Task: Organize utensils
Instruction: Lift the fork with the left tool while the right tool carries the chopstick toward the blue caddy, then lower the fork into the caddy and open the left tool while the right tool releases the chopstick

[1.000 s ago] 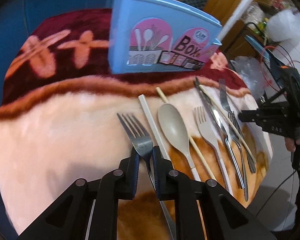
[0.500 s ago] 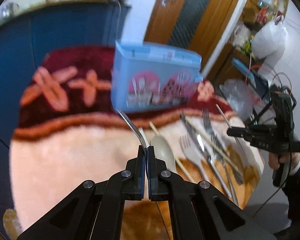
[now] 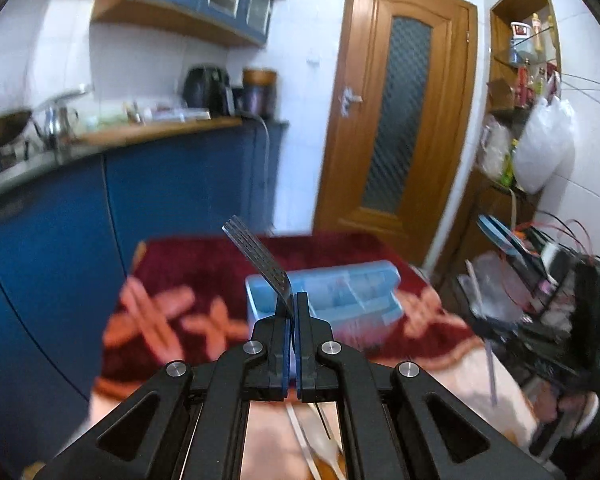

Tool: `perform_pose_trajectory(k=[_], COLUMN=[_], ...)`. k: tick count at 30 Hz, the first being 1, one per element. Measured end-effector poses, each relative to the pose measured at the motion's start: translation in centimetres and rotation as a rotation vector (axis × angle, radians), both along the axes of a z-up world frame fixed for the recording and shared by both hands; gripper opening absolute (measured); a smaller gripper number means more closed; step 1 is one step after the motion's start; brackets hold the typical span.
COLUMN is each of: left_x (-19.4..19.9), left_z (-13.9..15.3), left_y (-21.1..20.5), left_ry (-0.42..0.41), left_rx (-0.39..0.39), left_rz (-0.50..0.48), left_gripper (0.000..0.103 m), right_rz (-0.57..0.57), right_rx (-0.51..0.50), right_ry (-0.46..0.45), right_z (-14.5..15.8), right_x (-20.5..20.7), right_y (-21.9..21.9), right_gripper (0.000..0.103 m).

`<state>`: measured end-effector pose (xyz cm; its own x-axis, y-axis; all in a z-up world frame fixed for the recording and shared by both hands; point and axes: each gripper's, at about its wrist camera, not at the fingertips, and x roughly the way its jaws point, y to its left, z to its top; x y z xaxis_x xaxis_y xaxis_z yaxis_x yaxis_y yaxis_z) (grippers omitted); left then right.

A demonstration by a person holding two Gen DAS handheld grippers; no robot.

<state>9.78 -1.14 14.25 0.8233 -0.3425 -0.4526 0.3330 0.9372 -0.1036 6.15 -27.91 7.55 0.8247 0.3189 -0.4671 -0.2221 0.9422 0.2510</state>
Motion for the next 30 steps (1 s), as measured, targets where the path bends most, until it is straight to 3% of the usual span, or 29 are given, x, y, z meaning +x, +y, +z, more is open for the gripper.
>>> perform_pose_trajectory(k=[4,12,20,30], left_x=[2.6,6.8,9.6,11.5], left_z=[1.8,2.9,-0.4,-5.0], left_y=[-0.7,-1.4,-2.2,-2.7], left_ry=[-0.071,-0.131,-0.1,-0.018], left_rx=[0.031,0.03,0.067,0.054], left_rz=[0.057,0.102,0.094,0.05], left_gripper=[0.001,0.001,0.001,0.001], right_rz=[-0.01,-0.011,-0.043,-0.034], right_rx=[0.03,0.051,0.008,-0.043], right_ry=[-0.055,-0.148,-0.242,-0.233], right_z=[0.9,2.8,2.2,-0.6], right_x=[1.4,5.8,11.0,14.2], right_y=[-0.3,0.5,2.8,3.8], right_gripper=[0.007,0.007,0.007,0.007])
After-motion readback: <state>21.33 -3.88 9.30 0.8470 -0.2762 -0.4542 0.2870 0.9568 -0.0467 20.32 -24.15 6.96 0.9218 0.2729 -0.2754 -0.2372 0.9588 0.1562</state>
